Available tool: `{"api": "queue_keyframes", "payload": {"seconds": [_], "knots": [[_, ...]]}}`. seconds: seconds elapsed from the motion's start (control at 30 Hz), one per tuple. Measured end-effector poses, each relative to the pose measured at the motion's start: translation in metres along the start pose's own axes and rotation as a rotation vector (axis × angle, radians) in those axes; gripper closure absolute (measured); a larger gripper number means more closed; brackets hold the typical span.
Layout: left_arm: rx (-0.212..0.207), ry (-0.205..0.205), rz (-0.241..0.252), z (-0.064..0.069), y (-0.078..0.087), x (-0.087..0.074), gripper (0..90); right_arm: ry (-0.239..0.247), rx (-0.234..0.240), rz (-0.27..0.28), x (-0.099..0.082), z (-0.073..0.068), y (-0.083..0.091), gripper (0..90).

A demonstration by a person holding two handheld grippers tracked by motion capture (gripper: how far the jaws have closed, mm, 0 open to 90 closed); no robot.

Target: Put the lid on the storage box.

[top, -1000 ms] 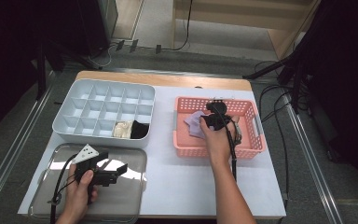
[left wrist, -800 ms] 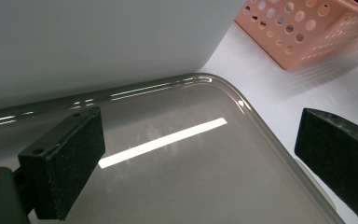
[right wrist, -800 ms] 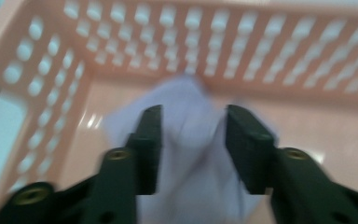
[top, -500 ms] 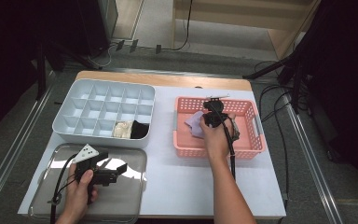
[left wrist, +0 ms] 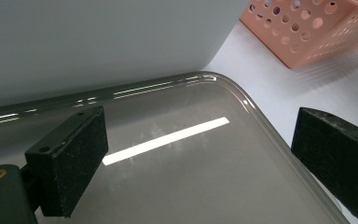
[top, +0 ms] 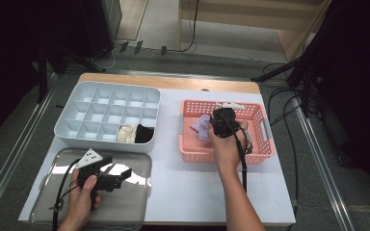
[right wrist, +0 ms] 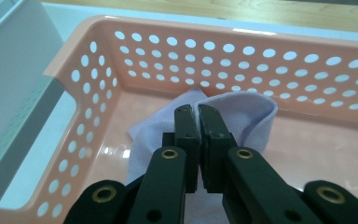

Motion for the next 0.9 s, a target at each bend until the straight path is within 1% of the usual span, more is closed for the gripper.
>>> {"api": "queue_keyframes", "payload": {"seconds": [0.2, 0.3, 0.33, 0.4, 0.5, 0.53, 0.6, 0.67, 0.7, 0.83, 0.9], "knots": [[0.001, -0.001, -0.004, 0.0, -0.001, -0.001, 4.6, 0.022, 0.02, 0.073, -0.009, -0.004, 0.017, 88.1], [0.006, -0.007, -0.006, 0.0, -0.001, -0.001, 4.6, 0.035, 0.029, 0.095, -0.013, -0.006, 0.025, 88.1], [0.005, -0.008, -0.004, 0.0, -0.001, -0.002, 4.6, 0.032, 0.033, 0.104, -0.015, -0.007, 0.027, 88.1], [0.004, -0.01, -0.004, 0.001, -0.002, -0.002, 4.6, 0.039, 0.037, 0.12, -0.018, -0.007, 0.031, 88.0], [0.014, -0.016, -0.003, 0.001, -0.002, -0.004, 5.2, 0.051, 0.042, 0.156, -0.024, -0.009, 0.035, 87.9], [0.015, -0.017, -0.003, 0.001, -0.002, -0.004, 5.8, 0.057, 0.05, 0.174, -0.026, -0.011, 0.035, 87.9], [0.018, -0.012, 0.001, 0.001, -0.002, -0.004, 5.8, 0.069, 0.048, 0.205, -0.03, -0.012, 0.037, 87.9], [0.019, -0.015, 0.005, 0.001, -0.002, -0.004, 5.8, 0.072, 0.062, 0.231, -0.032, -0.013, 0.039, 87.9], [0.02, -0.016, 0.004, 0.001, -0.002, -0.005, 5.8, 0.087, 0.061, 0.25, -0.033, -0.013, 0.04, 87.9], [0.019, -0.031, -0.003, 0.003, -0.002, -0.006, 5.9, 0.097, 0.073, 0.278, -0.035, -0.016, 0.046, 87.8], [0.036, -0.04, -0.006, 0.003, -0.003, -0.006, 6.7, 0.095, 0.087, 0.282, -0.037, -0.019, 0.049, 87.7]]}}
Point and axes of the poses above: each handheld gripper's, and its own axes: y roughly backward along the jaws, x roughly out of its top, z roughly to its right, the point moved 7 cm from there along -y, roughly forward along the jaws, and after that the axes turned 11 degrees about x, right-handed, at the moved point
